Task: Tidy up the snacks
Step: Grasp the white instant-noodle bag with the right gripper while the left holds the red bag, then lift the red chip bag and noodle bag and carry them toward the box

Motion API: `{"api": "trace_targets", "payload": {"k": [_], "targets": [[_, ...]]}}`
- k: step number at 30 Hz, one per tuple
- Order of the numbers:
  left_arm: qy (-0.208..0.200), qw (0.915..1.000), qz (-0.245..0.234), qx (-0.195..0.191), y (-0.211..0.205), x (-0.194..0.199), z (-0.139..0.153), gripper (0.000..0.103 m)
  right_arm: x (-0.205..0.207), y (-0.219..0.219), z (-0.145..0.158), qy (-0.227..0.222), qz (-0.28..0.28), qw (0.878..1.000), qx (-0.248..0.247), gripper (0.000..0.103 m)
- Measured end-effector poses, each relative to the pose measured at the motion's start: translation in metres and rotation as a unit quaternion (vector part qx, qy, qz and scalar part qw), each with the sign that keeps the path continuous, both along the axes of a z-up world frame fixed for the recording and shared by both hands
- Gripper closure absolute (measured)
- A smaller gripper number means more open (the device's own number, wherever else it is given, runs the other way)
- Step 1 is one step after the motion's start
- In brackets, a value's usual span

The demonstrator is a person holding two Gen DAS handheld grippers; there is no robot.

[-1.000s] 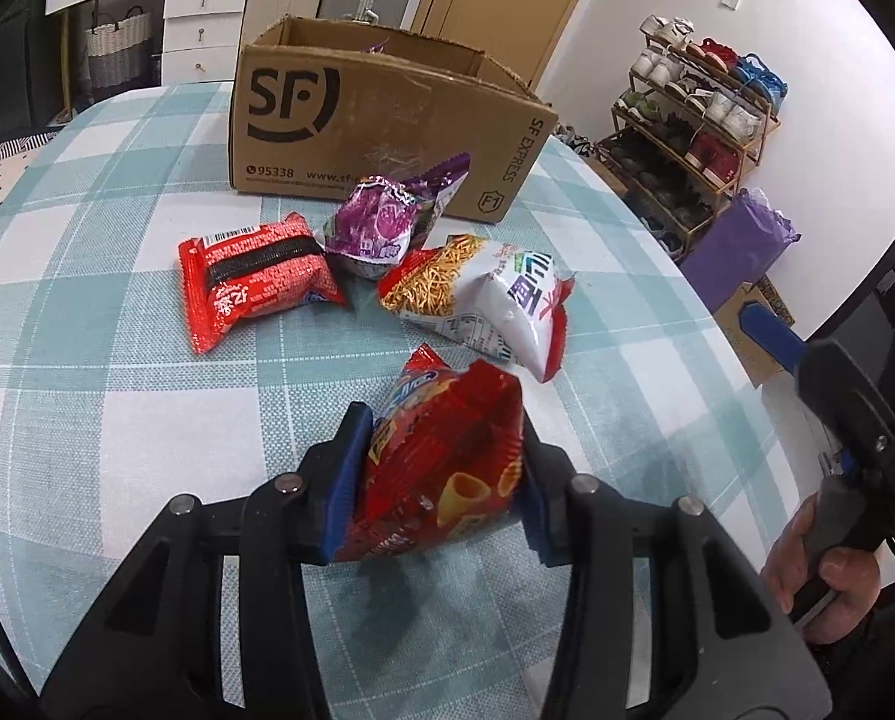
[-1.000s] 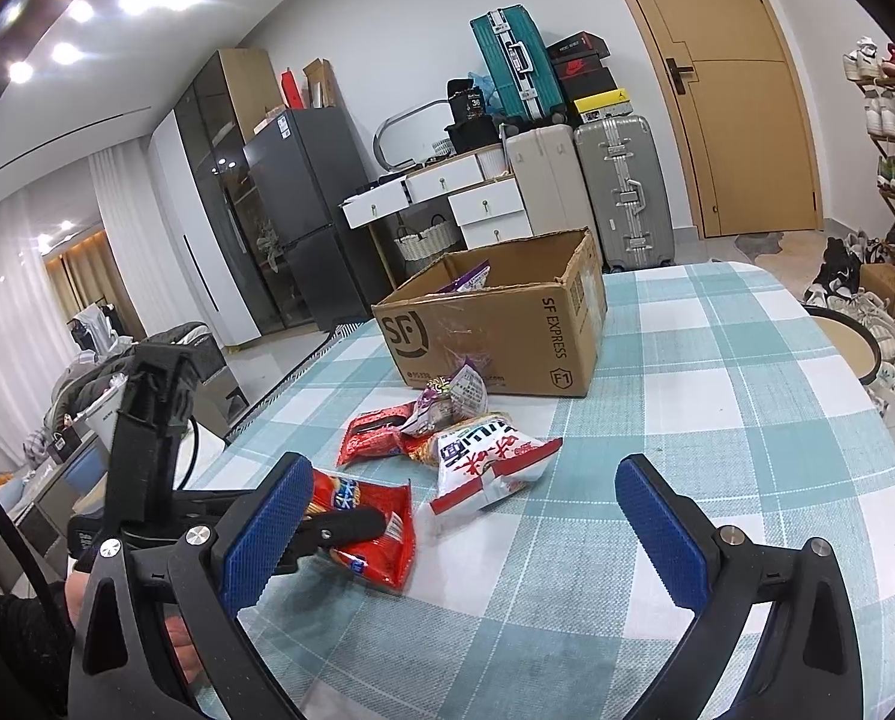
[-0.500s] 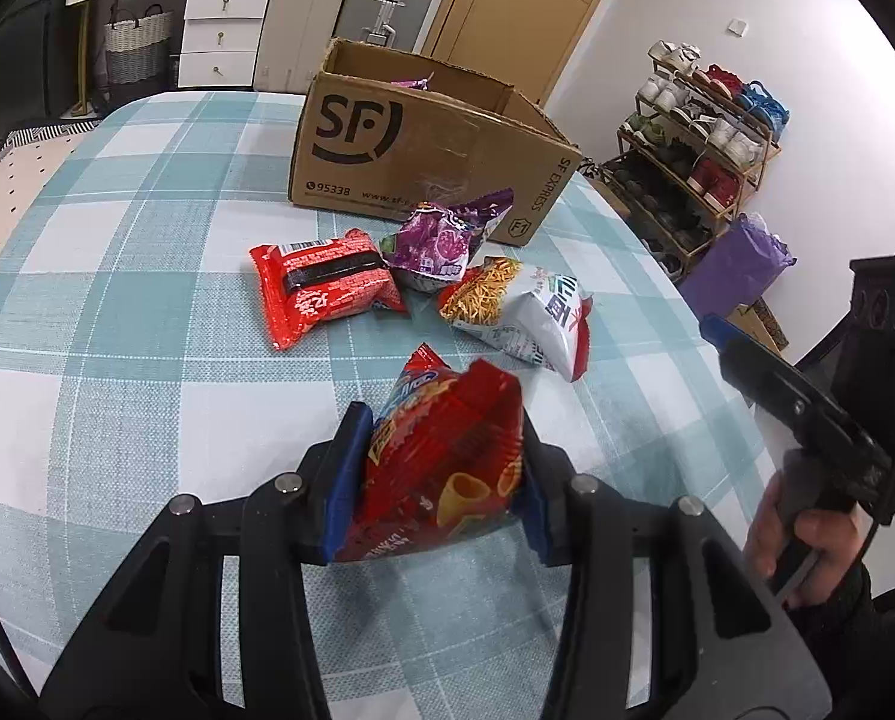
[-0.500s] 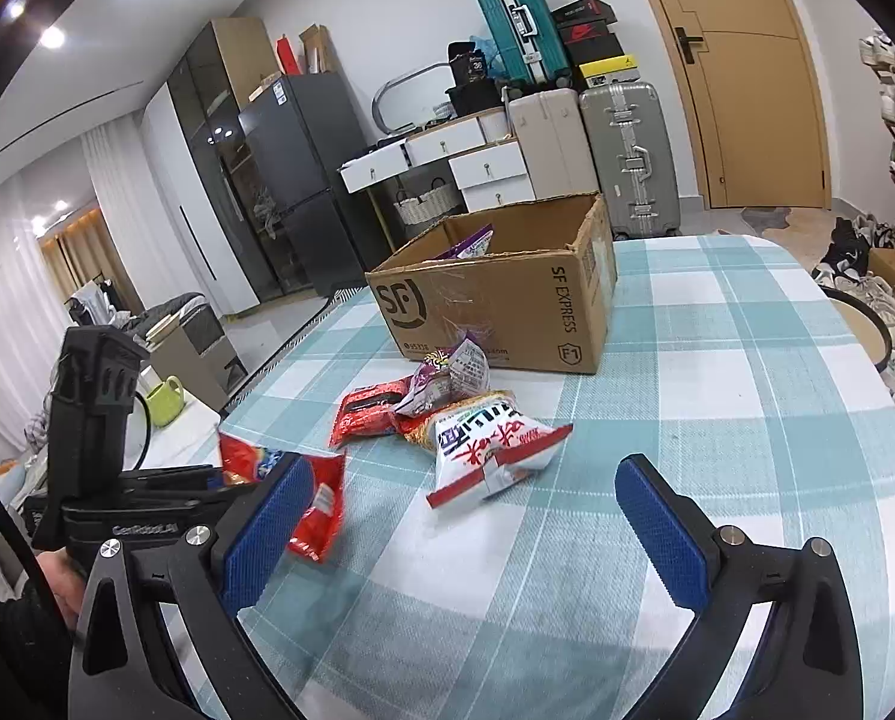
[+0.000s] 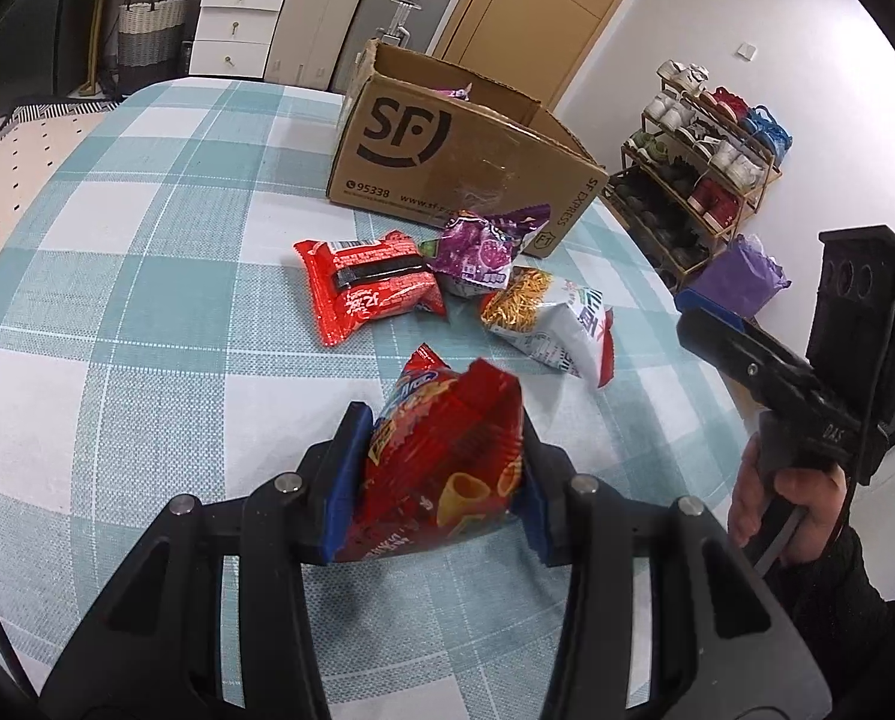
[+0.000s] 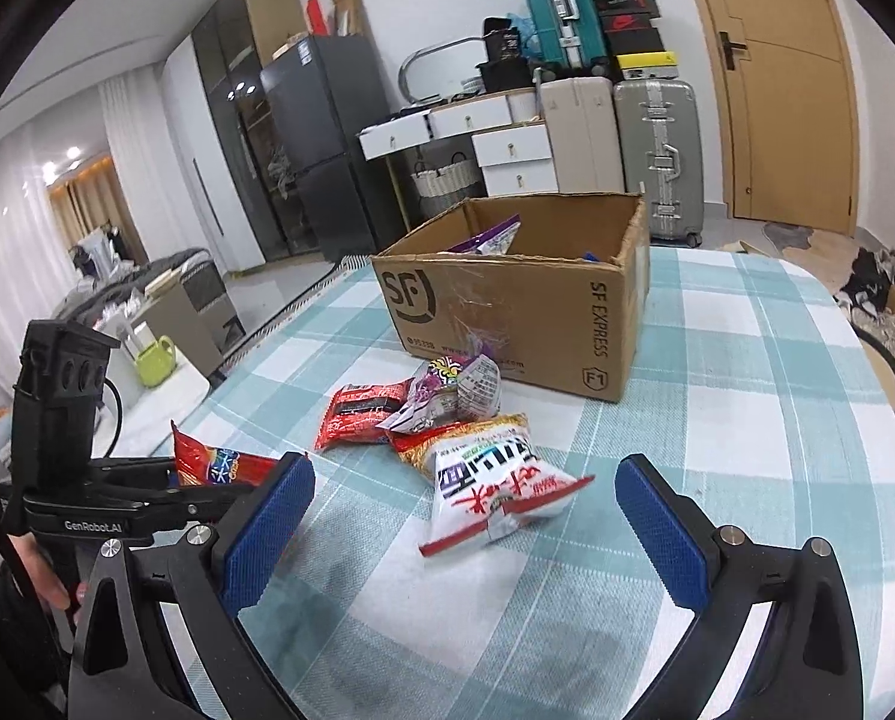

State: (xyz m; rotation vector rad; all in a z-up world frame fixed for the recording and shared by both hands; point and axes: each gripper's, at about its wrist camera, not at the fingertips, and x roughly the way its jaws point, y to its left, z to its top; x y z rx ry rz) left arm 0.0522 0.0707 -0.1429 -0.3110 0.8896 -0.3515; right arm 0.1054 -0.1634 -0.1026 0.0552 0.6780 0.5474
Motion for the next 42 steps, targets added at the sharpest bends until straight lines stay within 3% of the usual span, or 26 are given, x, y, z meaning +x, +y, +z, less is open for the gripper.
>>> {"api": "trace_targets", "payload": {"k": [8, 12, 17, 22, 23, 24, 27, 42], "targets": [[0.004, 1.0, 0.004, -0.006, 0.004, 0.003, 0.0, 0.061, 0.028, 0.029, -0.015, 0.017, 0.039, 0.998, -0.051, 0.001], [0.004, 1.0, 0.005, -0.003, 0.005, 0.003, 0.0, 0.061, 0.045, 0.049, -0.032, 0.033, 0.044, 0.991, -0.118, 0.001], [0.012, 0.9998, 0.014, -0.005, 0.009, 0.004, -0.002, 0.061, 0.059, 0.056, -0.045, 0.05, 0.053, 0.989, -0.126, 0.002], [0.015, 0.9997, 0.018, 0.001, 0.008, 0.004, -0.003, 0.061, 0.065, 0.061, -0.059, 0.067, 0.054, 0.986, -0.146, 0.026], [0.014, 0.9997, 0.019, 0.002, 0.008, 0.004, -0.002, 0.061, 0.064, 0.061, -0.059, 0.066, 0.053, 0.986, -0.146, 0.029], [0.013, 0.9997, 0.019, 0.003, 0.008, 0.004, -0.003, 0.061, 0.065, 0.059, -0.059, 0.073, 0.056, 0.986, -0.139, 0.04], [0.013, 0.9997, 0.02, 0.003, 0.007, 0.003, -0.002, 0.061, 0.063, 0.055, -0.062, 0.082, 0.055, 0.986, -0.131, 0.046], [0.0, 0.9997, 0.02, 0.015, 0.0, -0.012, 0.011, 0.061, 0.028, 0.013, -0.041, 0.09, 0.033, 0.995, -0.041, 0.049]]}}
